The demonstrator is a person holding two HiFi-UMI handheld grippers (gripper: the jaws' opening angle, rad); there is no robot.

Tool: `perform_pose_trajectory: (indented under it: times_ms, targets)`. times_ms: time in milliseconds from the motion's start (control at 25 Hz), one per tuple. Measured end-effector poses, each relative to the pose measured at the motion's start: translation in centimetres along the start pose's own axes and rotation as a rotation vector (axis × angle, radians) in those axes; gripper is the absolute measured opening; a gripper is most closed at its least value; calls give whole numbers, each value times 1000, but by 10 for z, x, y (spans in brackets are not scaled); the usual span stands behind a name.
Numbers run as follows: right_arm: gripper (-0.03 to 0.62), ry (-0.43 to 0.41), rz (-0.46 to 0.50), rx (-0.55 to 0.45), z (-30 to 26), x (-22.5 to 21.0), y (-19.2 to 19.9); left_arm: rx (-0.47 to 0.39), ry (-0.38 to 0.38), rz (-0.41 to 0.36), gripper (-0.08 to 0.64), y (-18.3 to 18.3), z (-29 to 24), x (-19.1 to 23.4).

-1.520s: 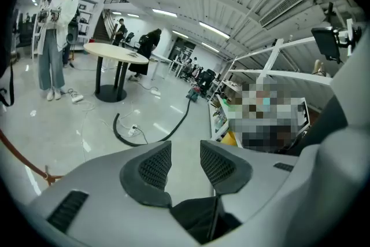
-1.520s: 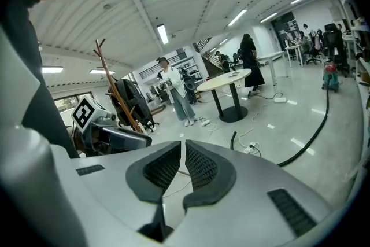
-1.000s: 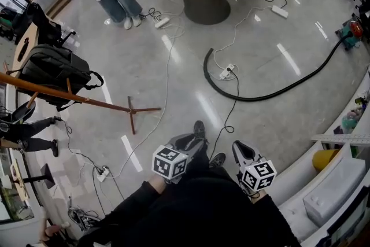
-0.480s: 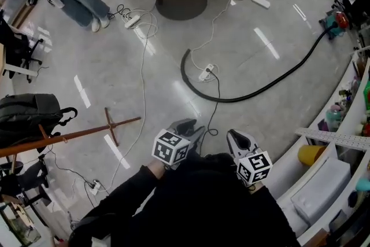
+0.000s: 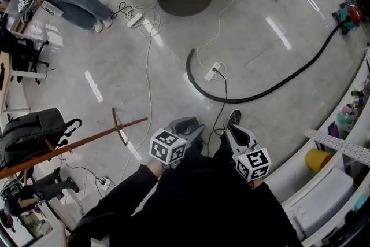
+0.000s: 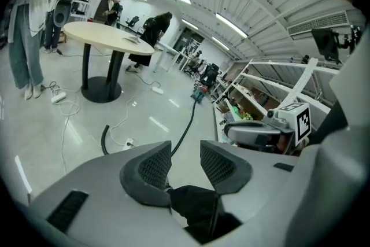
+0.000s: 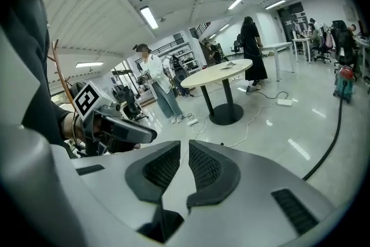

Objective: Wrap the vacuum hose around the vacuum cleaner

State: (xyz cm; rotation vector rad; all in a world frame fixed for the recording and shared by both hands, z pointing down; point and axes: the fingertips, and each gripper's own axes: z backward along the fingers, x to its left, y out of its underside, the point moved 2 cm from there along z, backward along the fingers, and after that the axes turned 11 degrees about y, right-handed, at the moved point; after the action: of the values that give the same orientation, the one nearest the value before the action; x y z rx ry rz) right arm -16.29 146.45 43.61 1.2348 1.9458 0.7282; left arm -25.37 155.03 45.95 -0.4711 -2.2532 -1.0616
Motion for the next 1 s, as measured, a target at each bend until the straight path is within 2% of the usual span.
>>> perform_pose_trajectory:
  times_ms: [160,240,360,520,600,720,840,920,1000]
  targets:
    - [35,-87,42,26,-23,-37,-12,-61,-84,-14,169,-39,-23,-6]
    - [39,-143,105,58,-36,-56,-8,-68,-131,6,169,-46,-41,-8]
    - [74,-218,179,137,-68,-91,11,-60,-176,15,169,-51,-75,-6]
    - [142,-235,161,253,-141,-132,54,-61,-211,-9,169,-48,-106,14]
    - [172,-226,174,292,-187,-145,83,-56,-222,5,169,-32,-121,41]
    - [172,-246,181,380,-252,-158,147,-61,-191,119,170,6,-153,87]
    - [173,-252,231,467,-323,-172,217,-53,-166,213,169,41,-187,151]
    - [178,-241,274,519,-363,-177,260,-45,-176,235,169,60,-200,194]
    - [178,-225,316,570,-393,-177,299,-35,-202,225,170,78,-206,233]
